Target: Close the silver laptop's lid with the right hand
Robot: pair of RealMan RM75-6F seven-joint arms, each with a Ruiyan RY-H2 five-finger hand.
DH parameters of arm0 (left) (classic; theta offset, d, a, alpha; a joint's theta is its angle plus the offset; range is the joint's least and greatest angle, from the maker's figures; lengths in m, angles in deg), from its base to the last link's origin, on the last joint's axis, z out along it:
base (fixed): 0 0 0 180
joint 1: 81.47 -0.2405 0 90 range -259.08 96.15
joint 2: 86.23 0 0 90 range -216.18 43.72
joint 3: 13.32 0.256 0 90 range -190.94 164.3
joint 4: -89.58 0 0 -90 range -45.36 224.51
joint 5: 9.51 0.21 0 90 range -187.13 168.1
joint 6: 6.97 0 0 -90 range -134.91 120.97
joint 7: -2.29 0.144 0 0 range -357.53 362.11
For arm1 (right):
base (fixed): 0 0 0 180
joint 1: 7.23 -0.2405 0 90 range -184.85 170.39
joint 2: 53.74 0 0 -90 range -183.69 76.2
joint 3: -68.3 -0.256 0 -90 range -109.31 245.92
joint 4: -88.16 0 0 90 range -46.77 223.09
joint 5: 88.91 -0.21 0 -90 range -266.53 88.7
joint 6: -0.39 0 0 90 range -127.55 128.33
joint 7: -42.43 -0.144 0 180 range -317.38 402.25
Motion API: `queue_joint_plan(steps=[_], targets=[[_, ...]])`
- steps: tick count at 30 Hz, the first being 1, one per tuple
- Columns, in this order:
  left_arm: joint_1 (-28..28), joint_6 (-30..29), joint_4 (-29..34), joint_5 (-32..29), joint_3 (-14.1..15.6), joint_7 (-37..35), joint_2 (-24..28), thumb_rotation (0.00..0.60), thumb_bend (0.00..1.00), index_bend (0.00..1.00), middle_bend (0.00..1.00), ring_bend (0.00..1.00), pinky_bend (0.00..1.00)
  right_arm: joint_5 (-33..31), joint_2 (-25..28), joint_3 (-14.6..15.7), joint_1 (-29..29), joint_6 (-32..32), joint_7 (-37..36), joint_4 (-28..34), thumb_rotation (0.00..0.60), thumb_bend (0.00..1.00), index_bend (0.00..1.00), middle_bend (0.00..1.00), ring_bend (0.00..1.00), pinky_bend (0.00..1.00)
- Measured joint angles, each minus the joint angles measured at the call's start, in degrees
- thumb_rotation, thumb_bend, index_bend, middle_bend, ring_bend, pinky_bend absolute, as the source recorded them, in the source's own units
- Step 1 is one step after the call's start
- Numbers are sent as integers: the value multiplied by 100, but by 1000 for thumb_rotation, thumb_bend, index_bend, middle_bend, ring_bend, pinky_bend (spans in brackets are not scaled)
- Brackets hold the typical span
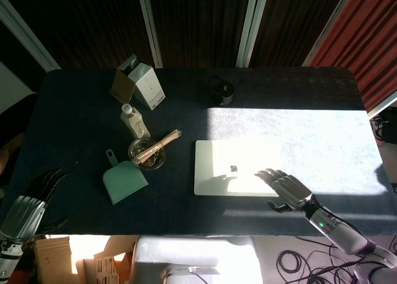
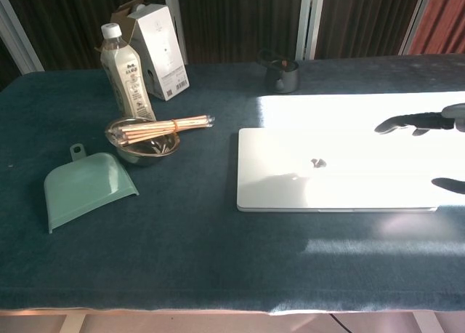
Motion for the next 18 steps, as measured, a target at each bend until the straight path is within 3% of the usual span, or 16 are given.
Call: queue_joint_plan(steps=[6,12,15,18], targets=[[-23,-75,-3,18,-19,22,-13,600,32,0,0,0,134,195,263,79,1005,-1818,716,234,600,381,0,0,0,0],[-10,-25,1,-20,-39,47,-34,600,14,0,0,0,134,179,-55,122,2421,-3756,1144,-102,600,358,0,0,0,0],[27,56,15,-14,-35,115,-49,600,10,0,0,0,134,141,-285,104,2878,-4207,1265,-509,600,357,0,0,0,0],[47,103,42,-20,-40,236,-74,600,10,0,0,0,134,40,-352,34,2952,-4176,1245,-646,600,357,0,0,0,0]])
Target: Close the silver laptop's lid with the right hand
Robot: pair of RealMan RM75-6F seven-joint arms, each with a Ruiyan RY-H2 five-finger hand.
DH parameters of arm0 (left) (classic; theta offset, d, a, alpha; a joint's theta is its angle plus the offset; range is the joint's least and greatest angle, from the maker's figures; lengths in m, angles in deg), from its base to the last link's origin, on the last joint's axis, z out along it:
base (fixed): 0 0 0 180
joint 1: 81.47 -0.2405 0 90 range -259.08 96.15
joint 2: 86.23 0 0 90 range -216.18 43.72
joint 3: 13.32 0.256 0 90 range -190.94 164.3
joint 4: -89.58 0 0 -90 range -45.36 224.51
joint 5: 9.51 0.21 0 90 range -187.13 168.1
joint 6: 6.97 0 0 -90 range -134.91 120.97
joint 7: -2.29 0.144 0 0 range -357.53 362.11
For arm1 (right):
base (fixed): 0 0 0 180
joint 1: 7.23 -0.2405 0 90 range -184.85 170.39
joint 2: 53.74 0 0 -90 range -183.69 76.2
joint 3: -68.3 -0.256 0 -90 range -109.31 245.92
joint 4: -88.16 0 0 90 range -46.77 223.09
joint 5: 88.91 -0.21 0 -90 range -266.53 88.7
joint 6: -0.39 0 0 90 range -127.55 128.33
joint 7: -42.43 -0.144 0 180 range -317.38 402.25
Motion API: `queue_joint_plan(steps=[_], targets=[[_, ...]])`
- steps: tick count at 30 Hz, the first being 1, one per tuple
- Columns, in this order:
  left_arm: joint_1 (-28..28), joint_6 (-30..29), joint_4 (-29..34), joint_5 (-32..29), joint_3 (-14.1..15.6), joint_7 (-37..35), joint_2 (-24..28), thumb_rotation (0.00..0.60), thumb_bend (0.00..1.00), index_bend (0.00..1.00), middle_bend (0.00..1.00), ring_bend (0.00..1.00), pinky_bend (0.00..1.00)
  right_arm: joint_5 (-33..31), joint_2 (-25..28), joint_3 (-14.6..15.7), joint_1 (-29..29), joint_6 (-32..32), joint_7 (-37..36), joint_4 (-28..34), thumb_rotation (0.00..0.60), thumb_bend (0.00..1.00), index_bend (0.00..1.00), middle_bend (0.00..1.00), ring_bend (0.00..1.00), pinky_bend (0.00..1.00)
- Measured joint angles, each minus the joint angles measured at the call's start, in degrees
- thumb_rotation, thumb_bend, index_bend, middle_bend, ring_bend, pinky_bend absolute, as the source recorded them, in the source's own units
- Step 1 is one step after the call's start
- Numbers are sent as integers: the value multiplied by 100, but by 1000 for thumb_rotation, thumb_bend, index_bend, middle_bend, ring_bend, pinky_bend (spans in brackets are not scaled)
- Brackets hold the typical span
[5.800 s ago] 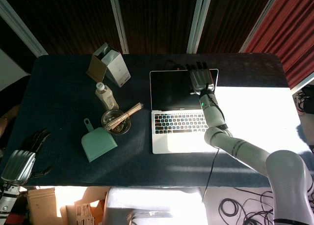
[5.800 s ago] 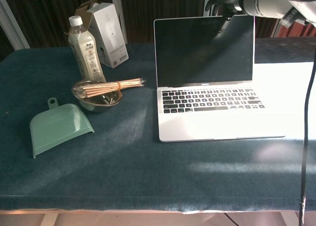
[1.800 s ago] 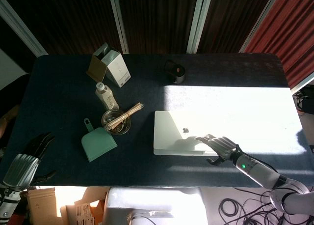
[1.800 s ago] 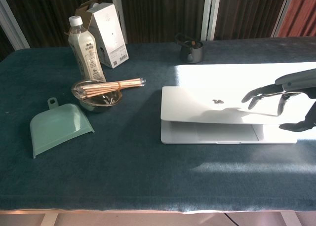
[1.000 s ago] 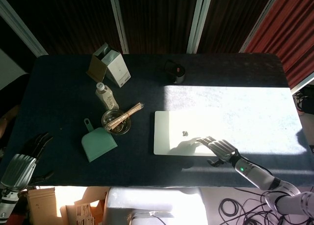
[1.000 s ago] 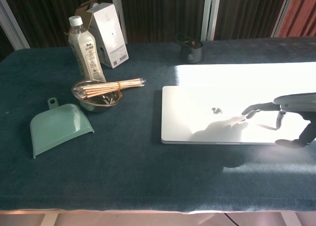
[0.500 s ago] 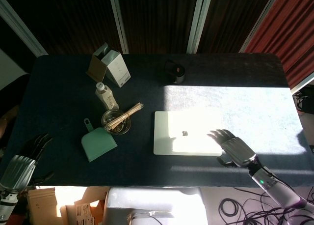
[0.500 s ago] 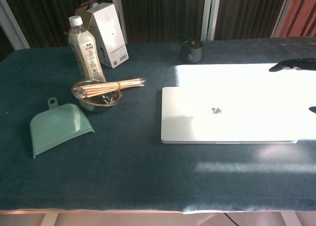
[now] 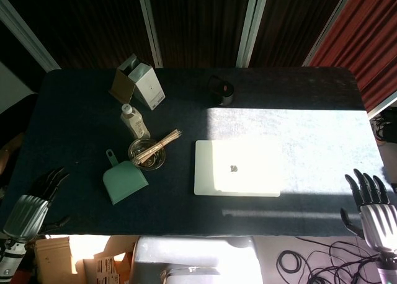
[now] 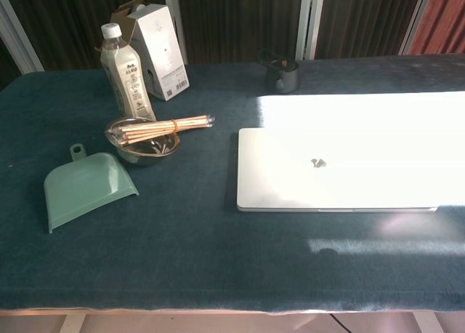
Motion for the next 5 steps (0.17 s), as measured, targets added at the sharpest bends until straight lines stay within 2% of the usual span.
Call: queue_joint_plan(steps=[5], targets=[[-1,65,67,-79,-9,136,-5,600,10,0,0,0,134,-101,-36,-115,19,224,20,-18,600,356,0,0,0,0]])
